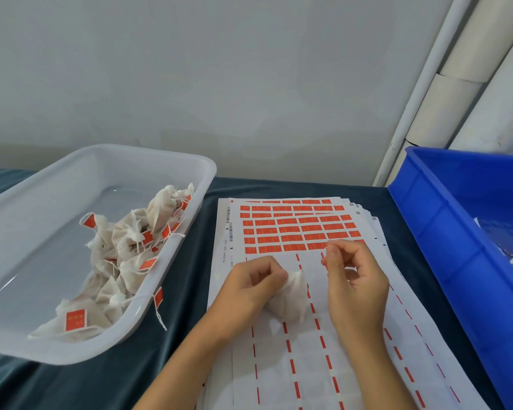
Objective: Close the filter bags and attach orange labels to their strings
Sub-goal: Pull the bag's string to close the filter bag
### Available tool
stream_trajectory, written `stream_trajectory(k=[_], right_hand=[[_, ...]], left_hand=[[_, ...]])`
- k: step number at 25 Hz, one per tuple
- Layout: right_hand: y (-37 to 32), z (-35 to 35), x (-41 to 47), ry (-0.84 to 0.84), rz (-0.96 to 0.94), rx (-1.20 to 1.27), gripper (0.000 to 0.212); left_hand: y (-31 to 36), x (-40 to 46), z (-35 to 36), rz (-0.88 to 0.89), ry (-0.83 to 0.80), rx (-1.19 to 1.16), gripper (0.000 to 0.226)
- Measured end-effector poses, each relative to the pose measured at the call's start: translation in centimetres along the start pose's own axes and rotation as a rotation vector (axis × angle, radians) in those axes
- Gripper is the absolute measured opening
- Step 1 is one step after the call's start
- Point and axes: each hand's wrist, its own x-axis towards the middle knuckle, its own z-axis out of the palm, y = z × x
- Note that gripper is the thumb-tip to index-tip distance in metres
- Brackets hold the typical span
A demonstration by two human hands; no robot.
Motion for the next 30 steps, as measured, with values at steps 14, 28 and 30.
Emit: stream_trajectory(k=[14,28,30], right_hand=[[-0.31,0.65,-0.71,-0.588,0.035,0.023,0.037],[-0.45,0.5,-0.71,-0.245,-0.047,-0.071,0.02],[-0.43,0.68,-0.87,-0.3,-0.027,-0.065,0.018]], left_hand=[[-0.33,0.18,-0.27,-0.061,0.015,-0.336,0.041],[0.38,-0.07,0.16,-0.139,-0.099,-0.071,0.035],[0.24,-0.05,-0.12,-0.149,-0.054,-0.161,0.033]])
